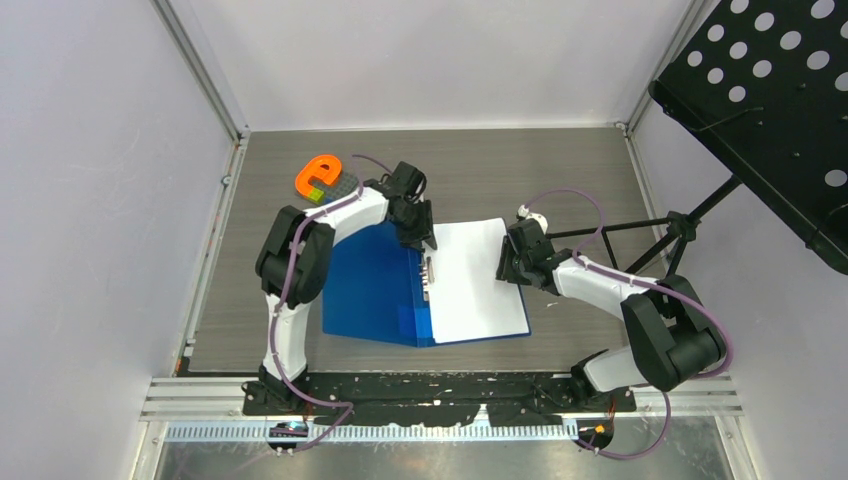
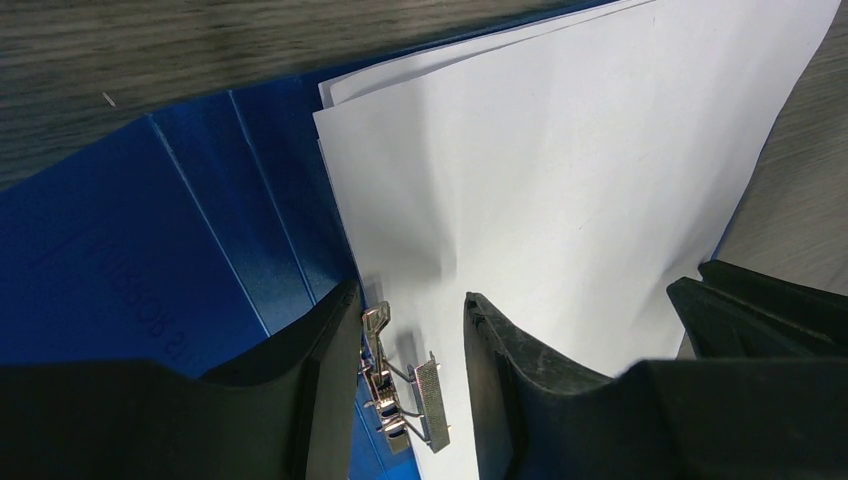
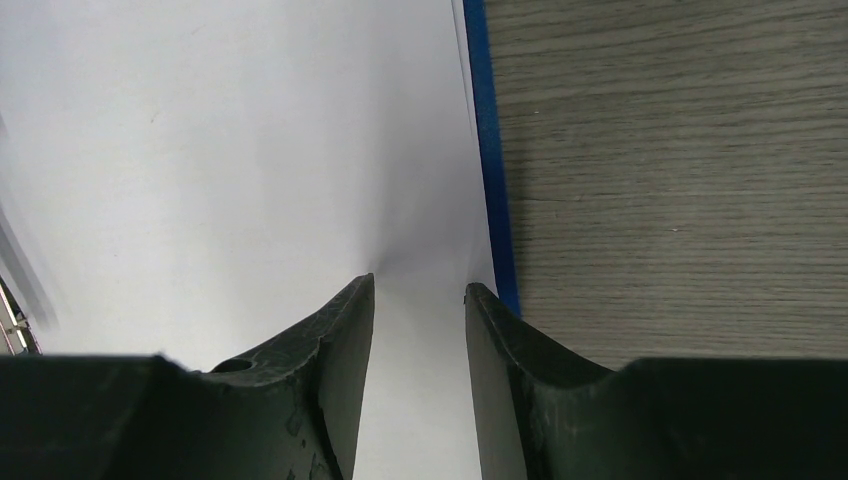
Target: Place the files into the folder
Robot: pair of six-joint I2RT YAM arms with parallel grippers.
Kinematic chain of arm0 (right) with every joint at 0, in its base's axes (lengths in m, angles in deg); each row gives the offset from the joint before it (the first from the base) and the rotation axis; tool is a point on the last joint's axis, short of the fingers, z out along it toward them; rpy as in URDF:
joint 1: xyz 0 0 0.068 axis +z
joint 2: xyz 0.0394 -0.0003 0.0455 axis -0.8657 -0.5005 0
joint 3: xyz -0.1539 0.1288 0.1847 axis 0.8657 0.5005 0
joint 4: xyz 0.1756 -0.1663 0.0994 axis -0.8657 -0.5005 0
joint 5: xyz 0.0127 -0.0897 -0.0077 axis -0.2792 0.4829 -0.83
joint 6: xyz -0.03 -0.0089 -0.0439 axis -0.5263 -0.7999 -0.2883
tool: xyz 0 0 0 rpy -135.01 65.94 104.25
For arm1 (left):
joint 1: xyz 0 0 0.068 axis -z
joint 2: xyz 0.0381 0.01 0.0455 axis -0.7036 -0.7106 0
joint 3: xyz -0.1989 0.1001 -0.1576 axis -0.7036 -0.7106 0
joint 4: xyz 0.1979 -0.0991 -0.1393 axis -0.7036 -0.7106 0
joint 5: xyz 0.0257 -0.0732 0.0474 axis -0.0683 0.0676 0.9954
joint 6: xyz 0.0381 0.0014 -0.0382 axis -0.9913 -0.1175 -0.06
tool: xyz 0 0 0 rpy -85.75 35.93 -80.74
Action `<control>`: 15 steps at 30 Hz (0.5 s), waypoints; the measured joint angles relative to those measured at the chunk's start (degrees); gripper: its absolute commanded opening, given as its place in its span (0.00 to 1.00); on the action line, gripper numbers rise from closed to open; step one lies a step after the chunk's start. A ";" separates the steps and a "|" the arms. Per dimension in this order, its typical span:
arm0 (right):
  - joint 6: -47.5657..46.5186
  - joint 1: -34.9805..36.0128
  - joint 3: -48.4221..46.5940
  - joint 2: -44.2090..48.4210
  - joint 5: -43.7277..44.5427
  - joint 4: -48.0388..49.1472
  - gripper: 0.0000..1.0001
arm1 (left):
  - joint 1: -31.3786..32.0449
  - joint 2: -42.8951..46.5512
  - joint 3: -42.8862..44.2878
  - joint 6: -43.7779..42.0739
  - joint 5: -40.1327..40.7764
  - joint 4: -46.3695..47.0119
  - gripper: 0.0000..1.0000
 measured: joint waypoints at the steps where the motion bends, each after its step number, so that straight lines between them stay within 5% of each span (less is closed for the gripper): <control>1: 0.00 0.00 -0.02 0.00 0.00 -0.09 0.44 | 0.00 0.02 -0.09 0.00 -0.20 0.17 0.39; 15: 0.00 0.00 -0.17 0.00 0.00 -0.55 0.44 | -0.42 2.16 -2.91 0.17 -1.36 2.27 0.30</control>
